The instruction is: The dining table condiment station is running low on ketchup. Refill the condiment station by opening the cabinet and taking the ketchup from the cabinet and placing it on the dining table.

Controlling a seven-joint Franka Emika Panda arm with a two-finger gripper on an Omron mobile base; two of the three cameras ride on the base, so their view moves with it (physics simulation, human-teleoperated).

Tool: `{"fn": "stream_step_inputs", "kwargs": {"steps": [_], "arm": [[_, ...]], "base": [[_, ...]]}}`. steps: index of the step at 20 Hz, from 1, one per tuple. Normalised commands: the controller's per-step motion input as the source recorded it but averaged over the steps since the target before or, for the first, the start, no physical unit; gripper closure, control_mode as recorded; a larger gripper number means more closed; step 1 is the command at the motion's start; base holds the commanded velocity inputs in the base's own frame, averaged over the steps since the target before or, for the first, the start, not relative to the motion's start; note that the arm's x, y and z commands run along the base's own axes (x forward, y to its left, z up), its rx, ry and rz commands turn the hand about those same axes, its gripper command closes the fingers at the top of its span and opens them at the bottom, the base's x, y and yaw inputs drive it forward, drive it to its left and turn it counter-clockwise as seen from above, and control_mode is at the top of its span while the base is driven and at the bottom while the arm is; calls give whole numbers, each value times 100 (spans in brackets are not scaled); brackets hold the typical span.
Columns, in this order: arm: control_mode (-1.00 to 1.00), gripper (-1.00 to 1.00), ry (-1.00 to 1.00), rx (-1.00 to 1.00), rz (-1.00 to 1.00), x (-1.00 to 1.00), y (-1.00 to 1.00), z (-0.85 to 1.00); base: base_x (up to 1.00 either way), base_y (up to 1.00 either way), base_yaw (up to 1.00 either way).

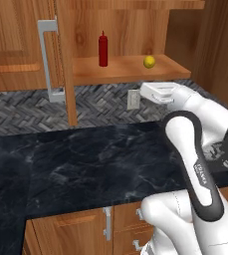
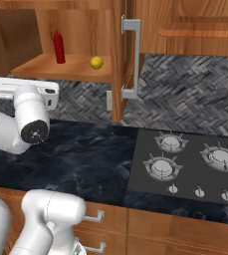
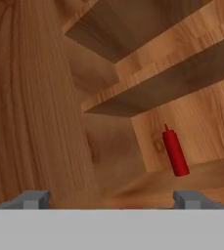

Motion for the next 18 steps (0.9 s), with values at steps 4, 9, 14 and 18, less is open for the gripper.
{"fn": "stream_step_inputs", "kwargs": {"steps": [4,9,14,18], "arm": [[-100,-100,1,-5,-12,21,0,23],[-100,-100,4,-2,0,20,0,0],[-100,-100,-1,-1,-1,10,-4,1],[-100,-100,-1,0,-5,11,-20,21]], "base": [[0,0,0],[0,0,0],[0,0,0],[0,0,0]]}}
